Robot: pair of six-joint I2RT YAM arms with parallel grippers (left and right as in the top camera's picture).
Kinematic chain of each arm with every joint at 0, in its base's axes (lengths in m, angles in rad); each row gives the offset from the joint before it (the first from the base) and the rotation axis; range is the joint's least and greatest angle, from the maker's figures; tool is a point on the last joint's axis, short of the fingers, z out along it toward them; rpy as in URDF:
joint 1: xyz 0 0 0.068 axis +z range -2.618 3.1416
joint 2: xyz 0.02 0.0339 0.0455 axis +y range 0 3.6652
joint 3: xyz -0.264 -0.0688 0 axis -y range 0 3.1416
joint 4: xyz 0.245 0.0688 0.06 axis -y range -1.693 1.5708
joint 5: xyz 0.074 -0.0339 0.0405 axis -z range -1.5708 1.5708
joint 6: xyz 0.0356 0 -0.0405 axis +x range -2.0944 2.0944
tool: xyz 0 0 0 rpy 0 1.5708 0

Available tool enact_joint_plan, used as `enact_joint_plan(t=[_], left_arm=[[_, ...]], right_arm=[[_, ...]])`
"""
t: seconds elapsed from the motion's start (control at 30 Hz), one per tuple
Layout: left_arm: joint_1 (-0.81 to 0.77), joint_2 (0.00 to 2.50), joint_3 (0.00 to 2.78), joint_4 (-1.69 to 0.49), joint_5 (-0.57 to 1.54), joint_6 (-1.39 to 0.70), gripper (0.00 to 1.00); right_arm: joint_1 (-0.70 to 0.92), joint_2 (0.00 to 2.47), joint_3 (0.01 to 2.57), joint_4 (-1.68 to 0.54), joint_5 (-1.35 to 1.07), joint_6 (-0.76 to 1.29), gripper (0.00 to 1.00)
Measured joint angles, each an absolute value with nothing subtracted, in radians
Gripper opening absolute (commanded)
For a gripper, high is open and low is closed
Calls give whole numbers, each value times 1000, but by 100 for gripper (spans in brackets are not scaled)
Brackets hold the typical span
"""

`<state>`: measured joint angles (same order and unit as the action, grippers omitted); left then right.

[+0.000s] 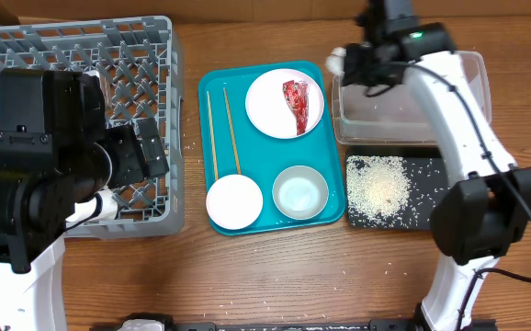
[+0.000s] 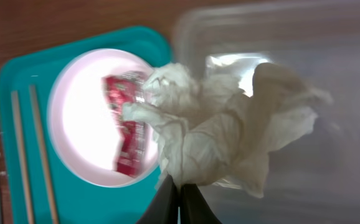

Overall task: Sort waste into correct bins and load items into the dishwasher
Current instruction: 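Grasp the tissue on the white plate and drop it in the clear bin, then grasp the red snack wrapper from the plate and drop it in the clear bin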

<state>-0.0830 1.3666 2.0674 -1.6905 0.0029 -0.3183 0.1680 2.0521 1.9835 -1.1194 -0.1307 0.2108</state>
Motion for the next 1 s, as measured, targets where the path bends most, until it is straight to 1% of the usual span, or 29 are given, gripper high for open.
enact_joint_plan(t=[0.07, 0.1, 0.13, 0.17, 0.2, 0.23, 0.3, 0.33, 0.43, 0.5, 0.63, 0.8, 0.87, 1.0], left_arm=[[-83, 1367, 2067, -1691, 3, -318, 100], [-83, 1367, 2067, -1691, 3, -318, 100], [-83, 1367, 2067, -1691, 3, -318, 100], [-83, 1367, 2067, -1691, 3, -318, 100], [-83, 1367, 2067, -1691, 3, -318, 100], [-83, 1367, 2067, -1691, 3, -318, 100], [-83, 1367, 2067, -1691, 3, -318, 100], [-83, 1366, 2067, -1691, 3, -318, 100], [-83, 1366, 2067, -1691, 3, -318, 100], [-83, 1367, 2067, -1691, 3, -318, 100], [-83, 1366, 2067, -1691, 3, -318, 100], [-83, 1367, 2067, -1691, 3, -318, 100], [-83, 1367, 2067, -1690, 3, -318, 100], [-83, 1367, 2067, -1690, 3, -318, 100]], right_arm=[[130, 2052, 1983, -1163, -129, 221, 4], [116, 2052, 1983, -1177, -127, 225, 12], [107, 2052, 1983, -1188, -126, 233, 57], [105, 2052, 1983, -1195, -126, 241, 72], [105, 2052, 1983, -1199, -132, 236, 79], [107, 2052, 1983, -1200, -143, 233, 81], [120, 2052, 1983, -1200, -169, 220, 82], [128, 2051, 1983, -1198, -183, 210, 80], [169, 2050, 2007, -1189, -221, 176, 66], [210, 2048, 2027, -1162, -234, 158, 59], [327, 2043, 2037, -1099, -206, 144, 59], [480, 2077, 2036, -1024, -63, 130, 59], [514, 2121, 2035, -1008, -9, 130, 60], [523, 2243, 2032, -971, 89, 127, 60]])
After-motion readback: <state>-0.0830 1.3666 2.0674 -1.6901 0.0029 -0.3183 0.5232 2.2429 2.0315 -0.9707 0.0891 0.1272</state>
